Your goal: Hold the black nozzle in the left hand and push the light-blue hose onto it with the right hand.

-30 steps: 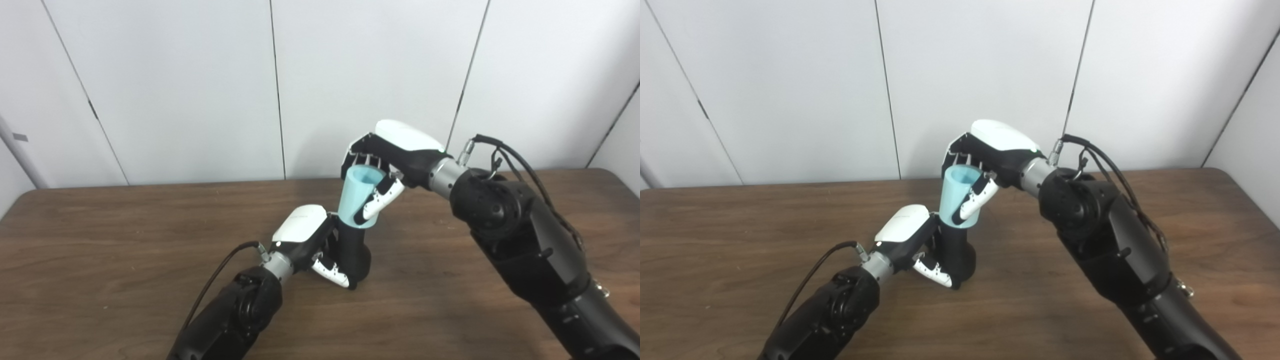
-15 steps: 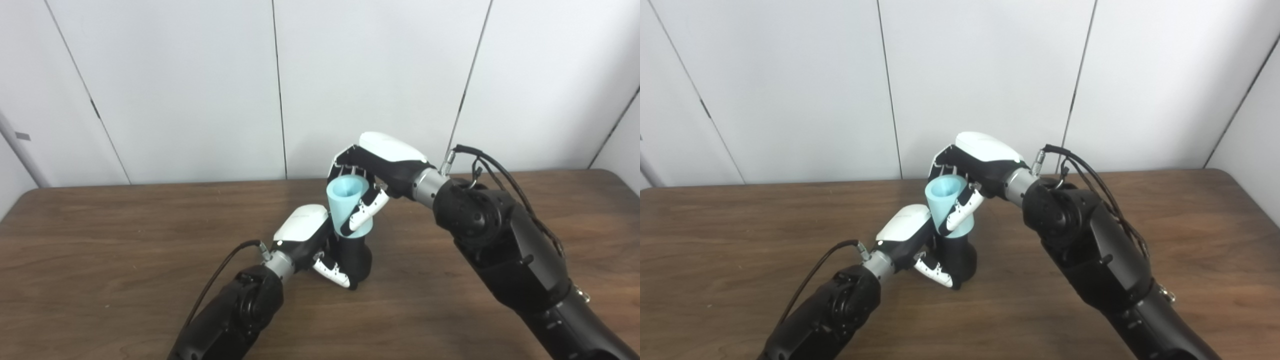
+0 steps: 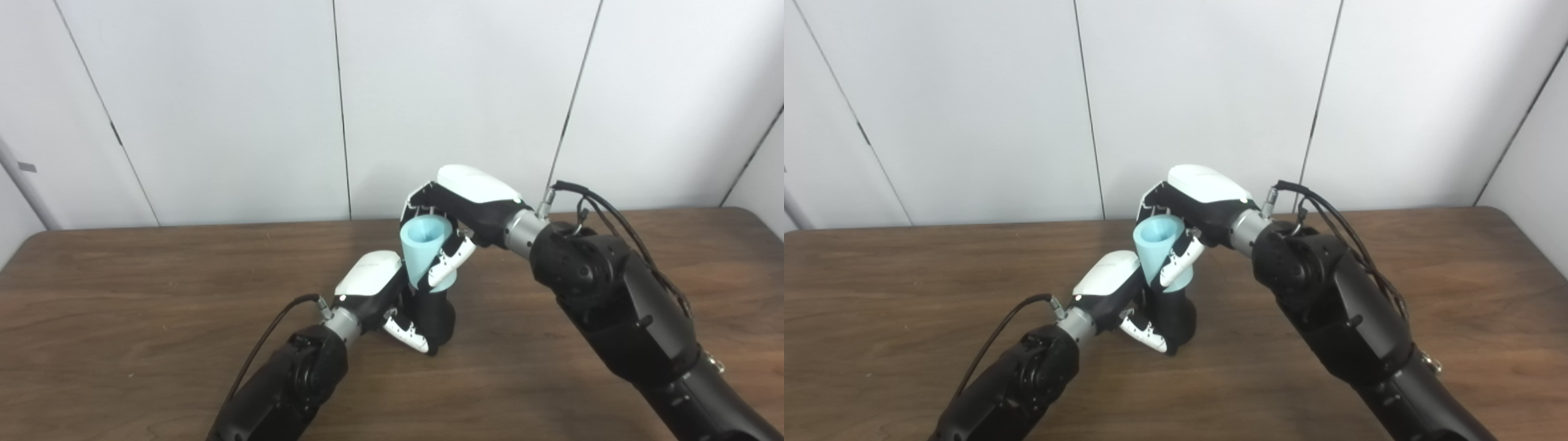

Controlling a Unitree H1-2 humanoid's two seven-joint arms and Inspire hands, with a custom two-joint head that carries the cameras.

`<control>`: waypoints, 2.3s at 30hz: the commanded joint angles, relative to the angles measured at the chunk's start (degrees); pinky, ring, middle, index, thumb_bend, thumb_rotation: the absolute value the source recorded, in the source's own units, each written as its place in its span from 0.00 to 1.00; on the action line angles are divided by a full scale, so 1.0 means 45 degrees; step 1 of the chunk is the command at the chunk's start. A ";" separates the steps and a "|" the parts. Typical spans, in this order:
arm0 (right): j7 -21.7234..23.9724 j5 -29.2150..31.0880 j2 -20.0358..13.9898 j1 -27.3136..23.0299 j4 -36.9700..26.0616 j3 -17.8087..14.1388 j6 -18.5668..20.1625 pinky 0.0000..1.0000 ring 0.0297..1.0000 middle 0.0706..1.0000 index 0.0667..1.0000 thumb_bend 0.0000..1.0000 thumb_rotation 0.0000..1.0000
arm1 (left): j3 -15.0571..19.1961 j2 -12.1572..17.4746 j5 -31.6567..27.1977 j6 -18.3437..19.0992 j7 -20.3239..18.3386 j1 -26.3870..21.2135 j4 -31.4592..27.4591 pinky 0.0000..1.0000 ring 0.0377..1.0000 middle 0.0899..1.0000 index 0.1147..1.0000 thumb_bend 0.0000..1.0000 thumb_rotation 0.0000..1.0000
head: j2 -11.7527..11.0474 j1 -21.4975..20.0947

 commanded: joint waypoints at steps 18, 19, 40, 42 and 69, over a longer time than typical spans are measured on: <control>-0.0552 0.0273 -0.0212 0.1174 0.0505 -0.0137 -0.0335 0.32 0.37 0.46 0.50 0.51 0.00 | -0.0414 0.0423 0.0612 0.0768 -0.1146 0.1005 0.0683 0.37 0.41 0.40 0.42 0.53 0.00 | 0.0167 0.0118; -0.0566 0.0250 -0.0205 0.1202 0.0492 -0.0087 -0.0394 0.32 0.37 0.46 0.50 0.51 0.00 | -0.0409 0.0409 0.0601 0.0775 -0.1151 0.1000 0.0680 0.37 0.41 0.40 0.42 0.53 0.00 | 0.0167 0.0118; -0.1570 0.0788 -0.0173 0.0756 -0.0499 -0.1190 -0.1438 0.86 0.98 0.99 0.99 1.00 0.41 | -0.0530 0.0363 0.0626 0.0692 -0.1232 0.0890 0.0995 0.38 0.42 0.42 0.42 0.53 0.00 | -0.0108 0.0045; -0.1580 0.0941 -0.0167 0.0783 -0.0626 -0.1374 -0.1444 0.90 1.00 1.00 1.00 1.00 0.43 | -0.0530 0.0408 0.0630 0.0682 -0.1251 0.0903 0.0940 0.38 0.43 0.42 0.42 0.53 0.00 | -0.0123 0.0019; 0.0020 0.3570 -0.1871 0.1476 -0.2267 -0.2073 -0.3703 1.00 1.00 1.00 1.00 1.00 0.70 | -0.0514 0.0458 0.0689 0.0525 -0.1038 0.0917 0.1044 0.37 0.41 0.39 0.42 0.53 0.00 | -0.0097 0.0029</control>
